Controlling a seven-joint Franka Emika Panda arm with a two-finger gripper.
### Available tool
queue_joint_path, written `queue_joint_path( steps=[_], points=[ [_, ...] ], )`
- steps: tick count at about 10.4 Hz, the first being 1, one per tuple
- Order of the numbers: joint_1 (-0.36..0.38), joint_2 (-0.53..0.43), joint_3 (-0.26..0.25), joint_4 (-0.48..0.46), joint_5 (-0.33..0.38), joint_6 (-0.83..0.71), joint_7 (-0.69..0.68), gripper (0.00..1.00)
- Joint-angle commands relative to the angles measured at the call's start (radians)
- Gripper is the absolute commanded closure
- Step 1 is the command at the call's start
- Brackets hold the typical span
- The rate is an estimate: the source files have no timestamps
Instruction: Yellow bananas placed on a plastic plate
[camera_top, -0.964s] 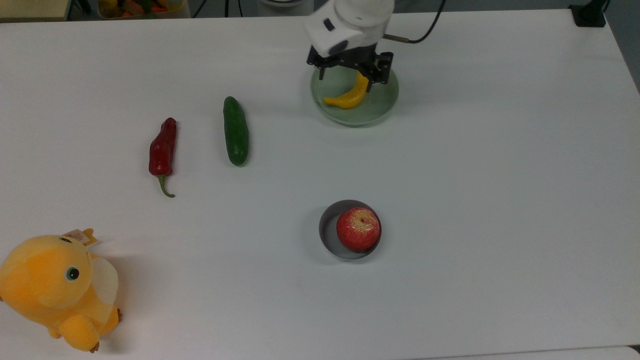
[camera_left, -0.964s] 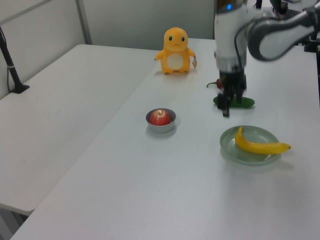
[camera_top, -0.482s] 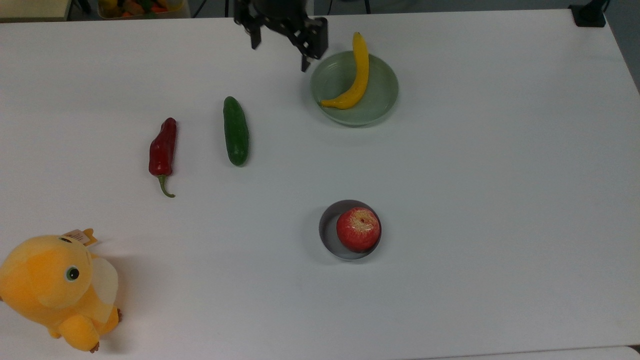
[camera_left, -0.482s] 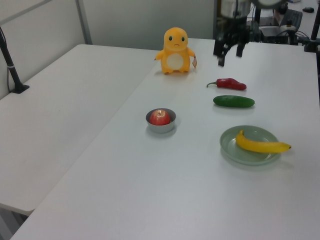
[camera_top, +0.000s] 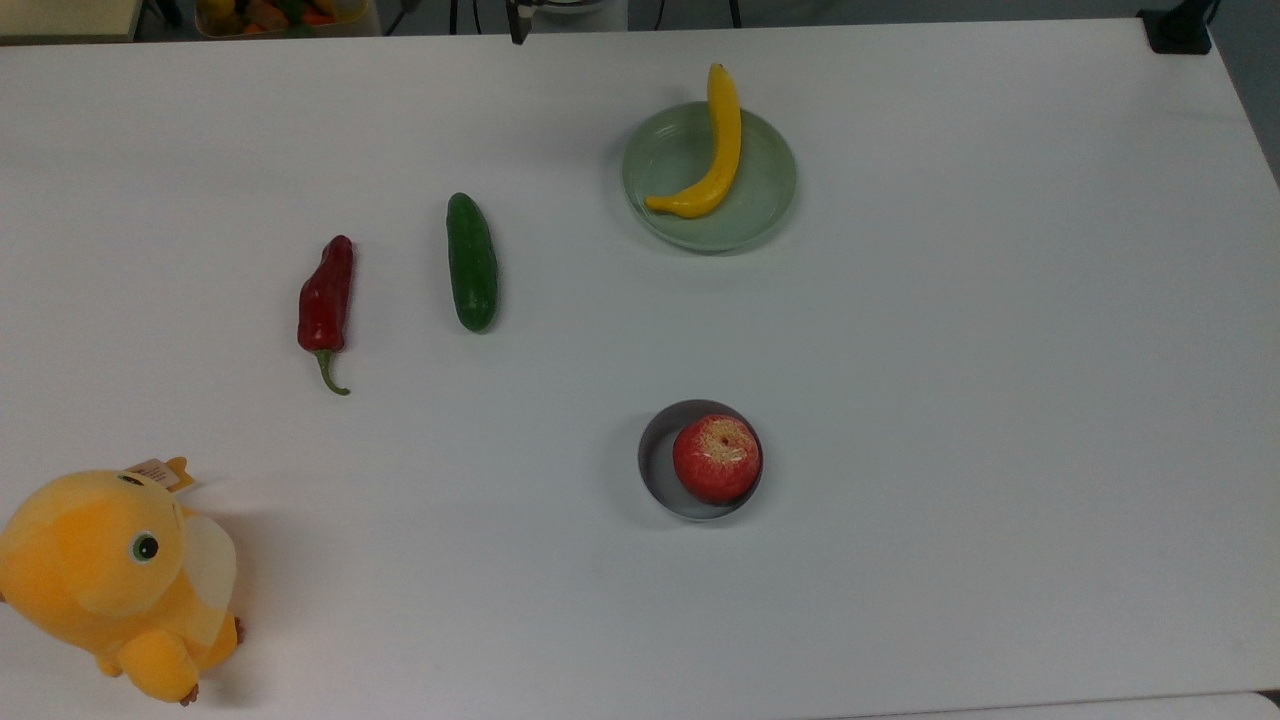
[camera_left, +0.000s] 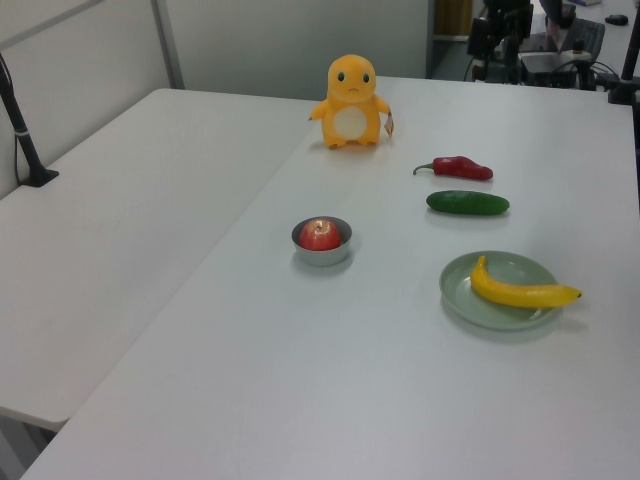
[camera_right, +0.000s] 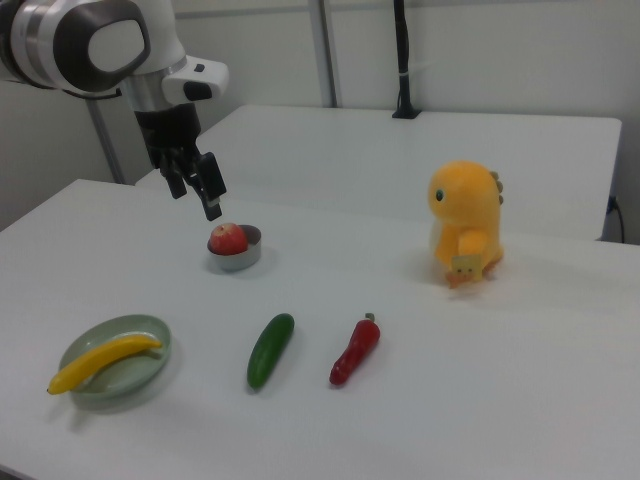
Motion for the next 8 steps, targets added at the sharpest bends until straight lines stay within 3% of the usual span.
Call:
queue_joint_path(
  steps=[1,5,8],
  points=[
    [0.024,-0.001,-0.002,-0.012,0.018,-0.003,-0.118,0.0],
    [0.018,-0.003,0.024,-0.013,0.018,-0.006,-0.237,0.0],
    [0.024,0.012,0.026,-0.012,0.018,0.003,-0.242,0.0]
  ],
)
